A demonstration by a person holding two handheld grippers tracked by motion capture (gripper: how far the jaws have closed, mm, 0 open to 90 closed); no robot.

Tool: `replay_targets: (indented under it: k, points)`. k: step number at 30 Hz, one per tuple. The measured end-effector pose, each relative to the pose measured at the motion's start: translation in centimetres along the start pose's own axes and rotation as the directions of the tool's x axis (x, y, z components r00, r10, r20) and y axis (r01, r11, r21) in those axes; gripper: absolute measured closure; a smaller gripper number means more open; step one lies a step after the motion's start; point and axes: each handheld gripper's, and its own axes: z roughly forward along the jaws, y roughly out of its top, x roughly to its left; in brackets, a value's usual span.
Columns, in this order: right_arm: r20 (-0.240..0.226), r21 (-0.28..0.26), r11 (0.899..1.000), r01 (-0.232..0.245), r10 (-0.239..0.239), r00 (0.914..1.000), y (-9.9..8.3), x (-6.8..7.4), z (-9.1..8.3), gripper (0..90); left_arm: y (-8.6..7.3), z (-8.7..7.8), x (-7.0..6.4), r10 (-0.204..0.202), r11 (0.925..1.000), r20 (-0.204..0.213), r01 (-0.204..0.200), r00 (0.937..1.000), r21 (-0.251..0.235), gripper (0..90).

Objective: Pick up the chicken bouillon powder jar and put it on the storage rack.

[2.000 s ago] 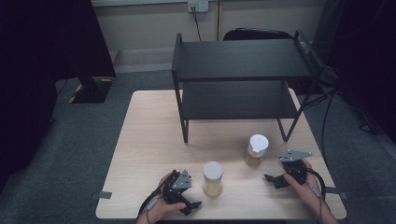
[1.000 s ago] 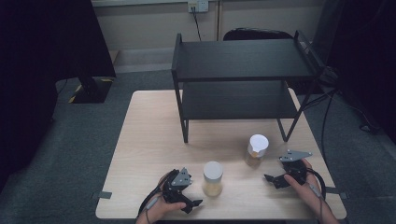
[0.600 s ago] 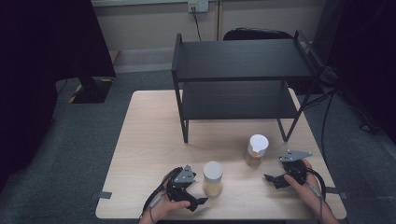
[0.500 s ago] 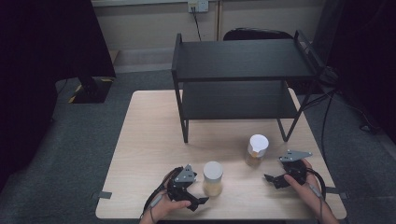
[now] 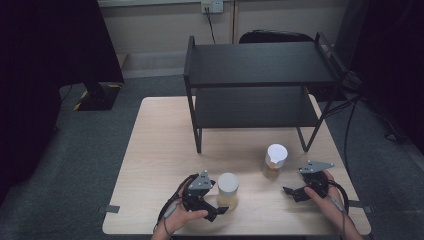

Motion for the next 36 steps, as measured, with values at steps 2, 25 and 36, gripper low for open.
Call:
replay_targets:
  k: [2, 25, 36]
  points:
    - [0.0, 0.0, 1.0, 0.0, 0.0, 1.0, 0.0, 0.0, 0.0, 0.0, 0.3, -0.1, -0.1, 0.003, 1.0, 0.0, -0.003, 1.0, -0.003, 2.2]
    - [0.0, 0.0, 1.0, 0.0, 0.0, 1.0, 0.0, 0.0, 0.0, 0.0, 2.0, -0.3, -0.4, -0.001, 0.9988, 0.004, 0.001, 1.0, -0.049, 2.3]
    - [0.0, 0.0, 1.0, 0.0, 0.0, 1.0, 0.0, 0.0, 0.0, 0.0, 2.0, 0.0, -0.6, -0.007, 0.9971, -0.007, 0.007, 1.0, -0.076, 7.1]
